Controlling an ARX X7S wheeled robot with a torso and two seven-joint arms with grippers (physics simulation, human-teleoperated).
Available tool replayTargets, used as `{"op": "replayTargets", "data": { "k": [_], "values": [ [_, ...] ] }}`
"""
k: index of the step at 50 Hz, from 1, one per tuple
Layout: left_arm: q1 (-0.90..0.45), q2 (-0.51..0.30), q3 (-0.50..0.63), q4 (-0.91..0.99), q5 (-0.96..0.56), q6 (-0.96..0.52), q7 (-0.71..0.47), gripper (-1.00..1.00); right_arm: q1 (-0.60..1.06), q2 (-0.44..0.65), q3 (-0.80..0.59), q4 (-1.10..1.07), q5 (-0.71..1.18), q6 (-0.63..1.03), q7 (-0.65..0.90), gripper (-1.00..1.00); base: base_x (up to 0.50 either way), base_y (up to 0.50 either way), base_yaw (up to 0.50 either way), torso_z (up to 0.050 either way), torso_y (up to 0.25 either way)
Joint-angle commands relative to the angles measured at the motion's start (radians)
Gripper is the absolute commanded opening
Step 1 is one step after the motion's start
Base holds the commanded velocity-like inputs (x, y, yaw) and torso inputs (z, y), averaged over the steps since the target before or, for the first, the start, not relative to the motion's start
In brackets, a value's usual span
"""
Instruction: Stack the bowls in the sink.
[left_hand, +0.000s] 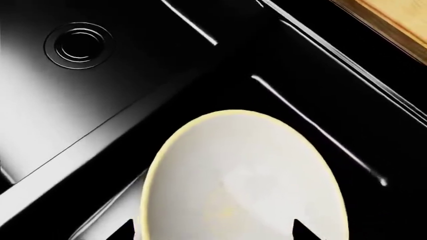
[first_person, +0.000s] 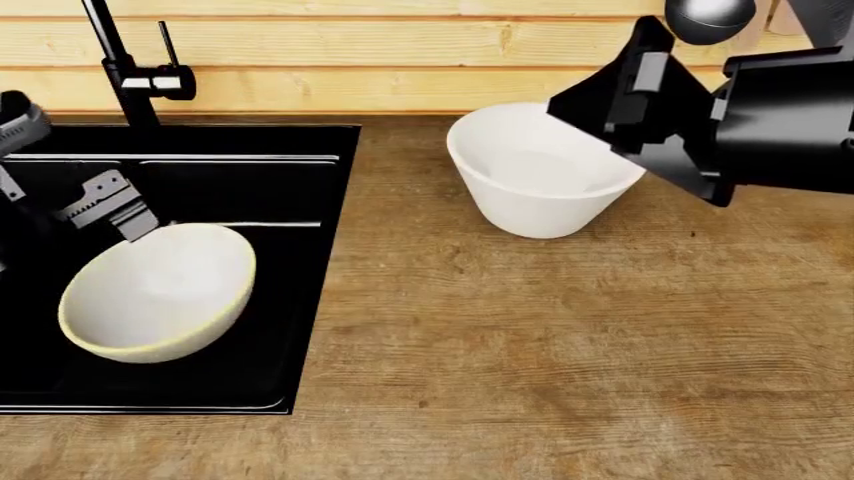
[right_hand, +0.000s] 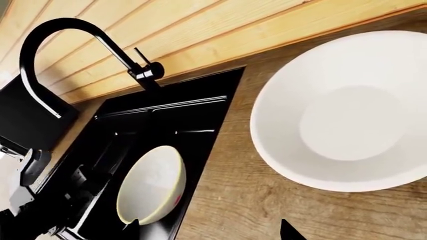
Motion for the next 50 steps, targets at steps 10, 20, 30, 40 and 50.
{"op": "replayTargets", "data": {
  "k": [10,20,30,40,50],
  "values": [
    [-0.117,0.026,-0.024,0.138,-0.144,-0.032,-0.025,1.00,-0.017,-0.007,-0.008,0.057,-0.027,-0.107,0.046,1.00,0.00,0.00,0.00,0.000,0.000],
    [-0.160,0.076,-0.040,0.157,-0.192,-0.079,0.091,1.00,-0.007,-0.017,-0.030,0.129,-0.074,-0.183,0.117,1.00,0.00,0.00,0.00,0.000,0.000],
    [-0.171,0.098,-0.043,0.167,-0.216,-0.094,0.134,1.00,-0.012,-0.065,-0.068,0.262,-0.095,-0.220,0.138,1.00,0.00,0.00,0.00,0.000,0.000],
    [-0.186,0.113,-0.040,0.164,-0.220,-0.106,0.159,1.00,-0.011,-0.099,-0.112,0.395,-0.176,-0.205,0.088,1.00,0.00,0.00,0.00,0.000,0.000],
    [-0.187,0.114,-0.040,0.165,-0.219,-0.111,0.179,1.00,0.002,-0.147,-0.157,0.509,-0.239,-0.176,0.036,1.00,0.00,0.00,0.00,0.000,0.000]
  ]
}}
